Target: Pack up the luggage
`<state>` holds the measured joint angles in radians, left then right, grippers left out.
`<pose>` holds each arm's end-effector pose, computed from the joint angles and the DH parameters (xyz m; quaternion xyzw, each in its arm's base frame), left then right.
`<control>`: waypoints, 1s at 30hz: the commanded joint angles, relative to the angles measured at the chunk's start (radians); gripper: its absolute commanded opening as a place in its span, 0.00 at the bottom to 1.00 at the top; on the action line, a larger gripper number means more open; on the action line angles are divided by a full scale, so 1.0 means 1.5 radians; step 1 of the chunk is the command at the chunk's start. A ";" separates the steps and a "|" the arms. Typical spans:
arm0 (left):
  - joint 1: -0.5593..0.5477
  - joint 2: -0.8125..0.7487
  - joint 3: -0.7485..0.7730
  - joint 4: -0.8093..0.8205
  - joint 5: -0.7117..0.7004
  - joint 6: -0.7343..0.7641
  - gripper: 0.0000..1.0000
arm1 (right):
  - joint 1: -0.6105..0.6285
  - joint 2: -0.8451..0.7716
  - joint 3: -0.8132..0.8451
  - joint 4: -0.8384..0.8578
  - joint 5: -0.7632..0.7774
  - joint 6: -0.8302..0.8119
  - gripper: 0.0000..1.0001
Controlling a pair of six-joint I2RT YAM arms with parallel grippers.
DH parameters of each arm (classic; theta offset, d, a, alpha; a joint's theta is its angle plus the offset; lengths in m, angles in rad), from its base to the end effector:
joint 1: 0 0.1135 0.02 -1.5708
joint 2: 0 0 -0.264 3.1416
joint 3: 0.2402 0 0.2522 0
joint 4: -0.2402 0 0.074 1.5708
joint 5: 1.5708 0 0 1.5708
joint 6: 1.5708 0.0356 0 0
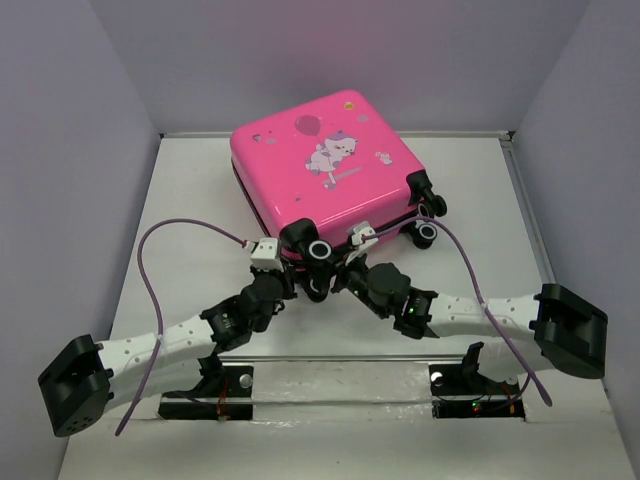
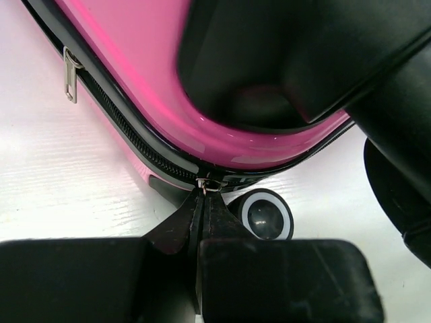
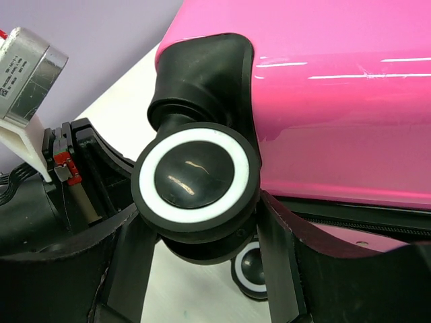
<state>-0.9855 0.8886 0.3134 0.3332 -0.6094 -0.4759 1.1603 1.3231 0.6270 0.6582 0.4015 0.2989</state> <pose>0.1230 -0.1487 0.2108 0.0103 0.7734 -0.2167 0.5957 0.1279 0.2589 0.2544 -0.1690 0.6992 0.3460 0.6024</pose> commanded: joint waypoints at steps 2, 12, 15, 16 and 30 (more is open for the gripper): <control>0.025 -0.004 0.037 0.013 -0.094 0.003 0.06 | 0.011 -0.064 -0.014 0.111 -0.020 0.010 0.07; 0.160 -0.020 0.072 -0.102 -0.103 -0.054 0.06 | 0.017 -0.131 -0.069 0.087 -0.022 0.005 0.07; 0.188 -0.014 0.087 -0.125 -0.111 -0.065 0.06 | 0.023 -0.142 -0.075 0.078 -0.025 -0.002 0.07; 0.210 -0.007 0.090 -0.122 -0.114 -0.068 0.06 | 0.023 -0.149 -0.077 0.077 -0.026 -0.004 0.07; 0.287 -0.189 0.165 -0.097 0.001 -0.115 0.75 | 0.081 -0.073 -0.025 0.069 -0.043 -0.034 0.07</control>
<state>-0.5640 0.8200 0.4465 0.1349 -0.4778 -0.6518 1.2427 1.1770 0.5179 0.6712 0.3668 0.2634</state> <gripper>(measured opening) 0.612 0.515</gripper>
